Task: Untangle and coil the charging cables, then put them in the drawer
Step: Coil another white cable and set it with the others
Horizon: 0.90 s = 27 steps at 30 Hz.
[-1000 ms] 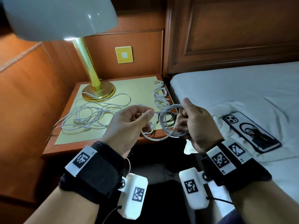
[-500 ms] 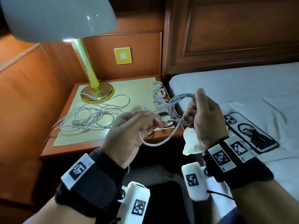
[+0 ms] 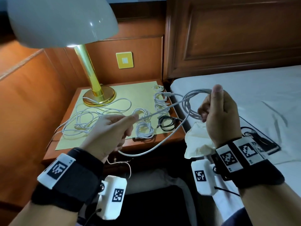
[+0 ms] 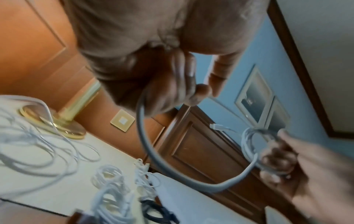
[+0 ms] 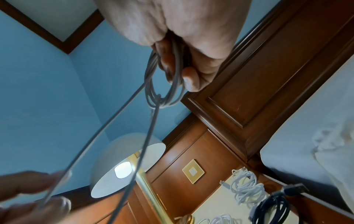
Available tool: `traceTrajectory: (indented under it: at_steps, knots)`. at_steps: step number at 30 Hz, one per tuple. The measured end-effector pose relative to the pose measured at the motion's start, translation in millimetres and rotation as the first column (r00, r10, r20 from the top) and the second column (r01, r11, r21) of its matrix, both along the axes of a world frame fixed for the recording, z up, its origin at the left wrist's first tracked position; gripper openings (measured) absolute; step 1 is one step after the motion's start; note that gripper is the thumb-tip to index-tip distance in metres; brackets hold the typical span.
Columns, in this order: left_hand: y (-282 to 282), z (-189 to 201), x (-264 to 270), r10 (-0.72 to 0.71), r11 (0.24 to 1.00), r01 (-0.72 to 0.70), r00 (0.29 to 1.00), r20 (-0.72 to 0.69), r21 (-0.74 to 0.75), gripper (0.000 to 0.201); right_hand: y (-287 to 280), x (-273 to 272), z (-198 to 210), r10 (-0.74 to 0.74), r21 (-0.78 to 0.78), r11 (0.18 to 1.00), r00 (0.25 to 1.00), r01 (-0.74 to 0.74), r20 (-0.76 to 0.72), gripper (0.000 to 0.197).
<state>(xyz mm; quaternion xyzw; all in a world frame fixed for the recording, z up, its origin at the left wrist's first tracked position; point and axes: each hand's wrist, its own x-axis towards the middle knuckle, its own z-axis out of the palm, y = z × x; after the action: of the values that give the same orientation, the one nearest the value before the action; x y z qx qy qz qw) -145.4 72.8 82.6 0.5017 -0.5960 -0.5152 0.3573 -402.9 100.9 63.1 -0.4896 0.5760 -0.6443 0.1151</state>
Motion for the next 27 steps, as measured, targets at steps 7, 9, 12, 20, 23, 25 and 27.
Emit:
traceTrajectory:
  at_steps: [7, 9, 12, 20, 23, 25, 27]
  knots:
    - [0.4, 5.8, 1.7, 0.303, 0.863, -0.059, 0.855, 0.420, -0.501, 0.064, -3.0, 8.0, -7.6, -0.114, -0.040, 0.993, 0.964, 0.107, -0.242, 0.053]
    - [1.3, 9.1, 1.7, 0.350, 0.818, -0.048, 0.832, 0.430, -0.573, 0.066, -1.8, 9.8, -5.5, -0.183, -0.121, 0.981, 0.917, 0.149, -0.354, 0.041]
    - [0.2, 4.8, 6.0, 0.258, 0.876, 0.056, 0.785, 0.563, -0.478, 0.071, 1.5, 14.2, -1.2, -0.251, -0.243, 0.958, 0.856, 0.152, -0.453, 0.040]
    - [-6.6, -5.6, 20.0, 0.142, 0.945, 0.141, 0.639, 0.756, -0.296, 0.056, -0.8, 25.3, -6.7, -0.347, -0.216, 0.938, 0.716, 0.272, -0.606, 0.047]
    - [-8.7, -12.4, 29.7, -0.051, 0.985, 0.159, 0.626, 0.778, -0.063, 0.045, 0.0, 21.9, -6.5, -0.348, -0.190, 0.936, 0.716, 0.295, -0.605, 0.044]
    - [-8.2, -16.5, 34.8, -0.135, 0.984, 0.176, 0.610, 0.780, 0.033, 0.042, -1.5, 13.4, -4.8, -0.371, -0.126, 0.921, 0.732, 0.368, -0.572, 0.042]
    - [-7.9, -15.3, 37.1, -0.080, 0.981, 0.193, 0.567, 0.820, -0.038, 0.047, -2.7, 6.3, -3.1, -0.349, -0.050, 0.926, 0.797, 0.375, -0.493, 0.039]
